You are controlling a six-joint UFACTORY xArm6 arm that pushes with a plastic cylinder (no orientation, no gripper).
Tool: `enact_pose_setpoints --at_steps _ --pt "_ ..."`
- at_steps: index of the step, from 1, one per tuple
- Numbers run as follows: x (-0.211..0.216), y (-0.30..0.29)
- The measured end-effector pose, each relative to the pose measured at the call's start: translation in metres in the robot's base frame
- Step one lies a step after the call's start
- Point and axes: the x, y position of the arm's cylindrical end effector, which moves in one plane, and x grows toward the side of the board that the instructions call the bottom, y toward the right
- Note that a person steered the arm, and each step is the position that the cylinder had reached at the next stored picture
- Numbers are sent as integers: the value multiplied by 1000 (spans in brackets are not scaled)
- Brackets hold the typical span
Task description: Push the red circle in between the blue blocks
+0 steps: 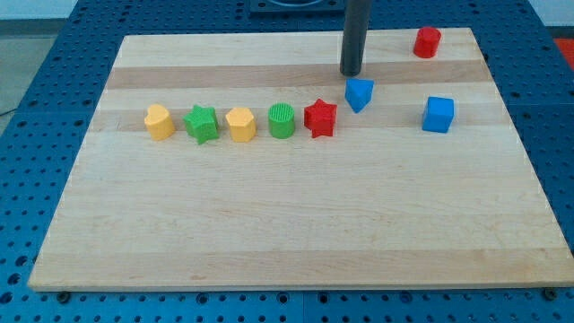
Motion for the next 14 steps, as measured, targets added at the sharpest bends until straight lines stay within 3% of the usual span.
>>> enact_pose_setpoints --at_steps 2,3,6,7,8,10,12,14 --pt "80 8" --pt "71 8" --pt "-70 23" --pt "-105 83" --pt "-99 133" --pt "-36 121" --pt "-58 172" --pt "-3 115"
